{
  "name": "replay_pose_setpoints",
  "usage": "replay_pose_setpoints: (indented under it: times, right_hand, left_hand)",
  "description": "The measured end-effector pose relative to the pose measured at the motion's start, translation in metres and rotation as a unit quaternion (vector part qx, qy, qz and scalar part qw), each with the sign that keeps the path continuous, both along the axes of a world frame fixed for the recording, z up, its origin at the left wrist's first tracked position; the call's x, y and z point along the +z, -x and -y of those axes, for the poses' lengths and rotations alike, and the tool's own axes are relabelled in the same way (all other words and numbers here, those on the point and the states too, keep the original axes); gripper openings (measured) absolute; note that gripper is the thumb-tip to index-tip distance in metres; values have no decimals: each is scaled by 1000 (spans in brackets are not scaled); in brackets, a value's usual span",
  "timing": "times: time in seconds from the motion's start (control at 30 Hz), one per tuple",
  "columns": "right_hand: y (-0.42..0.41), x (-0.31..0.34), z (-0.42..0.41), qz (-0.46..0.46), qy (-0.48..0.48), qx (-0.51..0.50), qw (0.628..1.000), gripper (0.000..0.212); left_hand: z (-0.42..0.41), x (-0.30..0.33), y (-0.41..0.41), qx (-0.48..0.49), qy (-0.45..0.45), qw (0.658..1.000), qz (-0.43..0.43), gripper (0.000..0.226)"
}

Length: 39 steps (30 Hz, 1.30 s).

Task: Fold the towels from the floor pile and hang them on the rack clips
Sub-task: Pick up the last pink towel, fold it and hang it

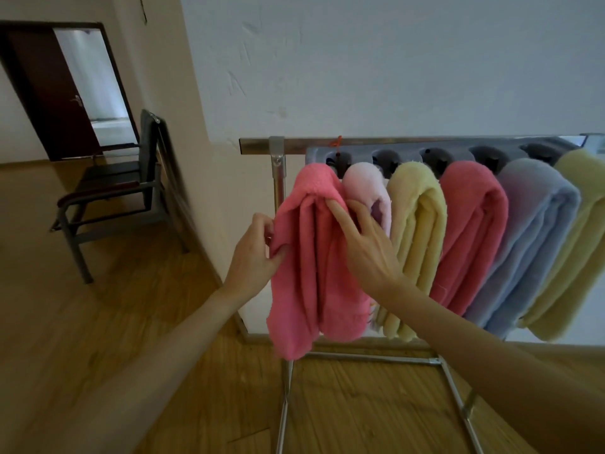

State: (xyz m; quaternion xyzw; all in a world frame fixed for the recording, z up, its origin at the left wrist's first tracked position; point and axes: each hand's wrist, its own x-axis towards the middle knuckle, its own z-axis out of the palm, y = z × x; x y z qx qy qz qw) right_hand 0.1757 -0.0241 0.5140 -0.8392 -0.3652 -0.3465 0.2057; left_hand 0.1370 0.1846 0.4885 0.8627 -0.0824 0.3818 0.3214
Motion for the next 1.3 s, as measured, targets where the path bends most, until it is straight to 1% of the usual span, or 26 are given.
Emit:
replay_pose_setpoints:
  times: [0.07, 0.13, 0.2, 0.23, 0.3, 0.37, 0.43, 0.47, 0.53, 0.6, 0.67, 0.73, 0.8, 0.87, 0.97, 1.07, 1.13, 1.23, 1.3]
  right_hand:
    - [-1, -7, 6, -34, -41, 48, 997, 50]
    - [-2, -12, 8, -82, -76, 51, 992, 48]
    - [-3, -16, 10, -95, -62, 21, 993, 46]
    - [-4, -18, 10, -79, -46, 11, 996, 44]
    - [-7, -21, 12, -53, -25, 3, 998, 40]
    - [-10, -24, 14, -37, -17, 1, 999, 37]
    - [-11, -27, 15, -31, -11, 0, 999, 35]
    - [-11, -28, 15, -33, -9, 0, 999, 34]
    - [-11, -28, 16, -40, -8, 1, 999, 33]
    - [-10, -26, 17, -38, -8, 1, 999, 33]
    - [-9, -24, 19, -33, -11, 4, 999, 34]
    - [-7, -24, 21, -23, -11, 4, 1000, 31]
    - [-5, -25, 23, -20, -9, 0, 1000, 27]
    - [-5, -27, 26, -26, -8, -3, 1000, 22]
    - [-5, -29, 30, -37, -10, -14, 999, 13]
    - [-1, -30, 31, -67, -10, -19, 998, 12]
    - [6, -32, 29, -84, -20, -18, 996, 6]
    - [16, -36, 23, -101, -44, -26, 994, 4]
    - [21, -40, 16, -141, -61, -2, 988, 6]
  left_hand:
    - [3, -15, 2, -5, 59, 997, -40, 45]
    - [-2, -28, -2, -3, 80, 992, -100, 44]
    - [-10, -35, -7, 20, 82, 984, -156, 25]
    - [-13, -36, -9, 41, 85, 982, -163, 17]
    - [-19, -34, -13, 88, 110, 981, -133, 14]
    - [-19, -26, -13, 125, 133, 981, -70, 14]
    - [-13, -21, -11, 119, 132, 984, -30, 14]
    - [-9, -20, -9, 93, 120, 988, -34, 14]
    - [1, -24, -7, 20, 90, 993, -78, 17]
    - [10, -31, -5, -36, 88, 987, -131, 21]
    - [18, -35, -5, -58, 125, 977, -165, 26]
    - [28, -38, -4, -65, 170, 966, -182, 39]
    - [40, -39, -4, -60, 196, 962, -179, 53]
    - [51, -40, -7, -34, 200, 966, -160, 67]
    - [62, -40, -15, 5, 201, 970, -138, 69]
    - [64, -44, -19, 38, 176, 975, -132, 72]
    - [59, -48, -19, 62, 154, 977, -136, 68]
    - [42, -48, -18, 97, 127, 979, -129, 45]
    - [29, -41, -15, 129, 105, 979, -121, 28]
